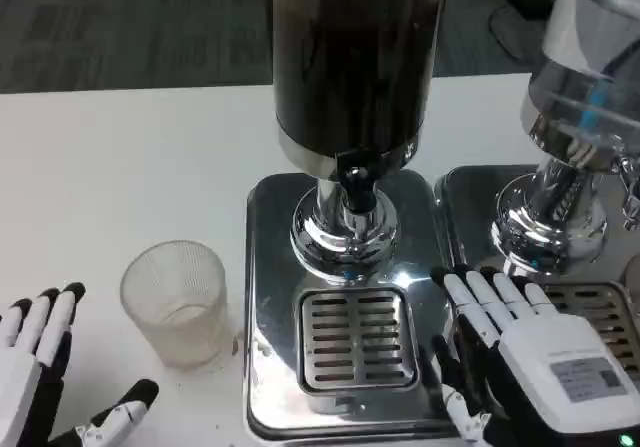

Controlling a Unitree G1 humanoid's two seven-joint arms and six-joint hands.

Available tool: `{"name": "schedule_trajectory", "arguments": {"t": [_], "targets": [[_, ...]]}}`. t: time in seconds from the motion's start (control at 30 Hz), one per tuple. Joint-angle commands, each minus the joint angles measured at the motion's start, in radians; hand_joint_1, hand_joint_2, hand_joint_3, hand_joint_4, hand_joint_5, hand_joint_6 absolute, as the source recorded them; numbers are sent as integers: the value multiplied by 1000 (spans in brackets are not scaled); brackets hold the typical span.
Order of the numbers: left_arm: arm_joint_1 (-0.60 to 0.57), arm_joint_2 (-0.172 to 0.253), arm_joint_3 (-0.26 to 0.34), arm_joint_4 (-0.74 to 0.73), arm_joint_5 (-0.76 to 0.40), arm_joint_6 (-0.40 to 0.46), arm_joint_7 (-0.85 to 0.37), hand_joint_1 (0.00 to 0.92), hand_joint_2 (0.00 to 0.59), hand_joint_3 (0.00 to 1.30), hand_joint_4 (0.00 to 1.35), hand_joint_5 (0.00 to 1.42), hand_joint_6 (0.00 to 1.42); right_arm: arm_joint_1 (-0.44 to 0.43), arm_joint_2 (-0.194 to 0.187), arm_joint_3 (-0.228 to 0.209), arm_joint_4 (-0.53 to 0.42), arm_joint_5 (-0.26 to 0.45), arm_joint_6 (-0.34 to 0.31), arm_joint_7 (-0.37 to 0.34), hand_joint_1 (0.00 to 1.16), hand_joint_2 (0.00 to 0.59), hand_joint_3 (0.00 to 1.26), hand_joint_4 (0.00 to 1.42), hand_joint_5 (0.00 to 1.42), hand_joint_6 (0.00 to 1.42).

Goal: Grasp the cup under the faucet to collect the drink, then remove the cup.

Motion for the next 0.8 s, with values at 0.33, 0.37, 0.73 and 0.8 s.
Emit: {"name": "schedule_trajectory", "arguments": {"t": [0.33, 0.37, 0.73, 0.8], "targets": [[-130, -65, 95, 193, -283, -172, 136, 0, 112, 0, 0, 0, 0, -13, 52, 25, 3, -46, 51, 7, 378, 573, 17, 0, 0, 0], [-137, -64, 94, 216, -297, -200, 142, 0, 111, 0, 0, 0, 0, -16, 53, 25, 6, -47, 51, 6, 378, 573, 18, 0, 0, 0], [-312, 7, 60, 703, -501, -709, 68, 0, 78, 0, 0, 57, 0, -38, 105, 60, 47, -75, 85, -21, 380, 573, 31, 0, 0, 0], [-337, 22, 47, 742, -510, -726, 40, 0, 52, 0, 0, 38, 0, -41, 110, 65, 51, -75, 89, -21, 380, 571, 32, 0, 0, 0]]}}
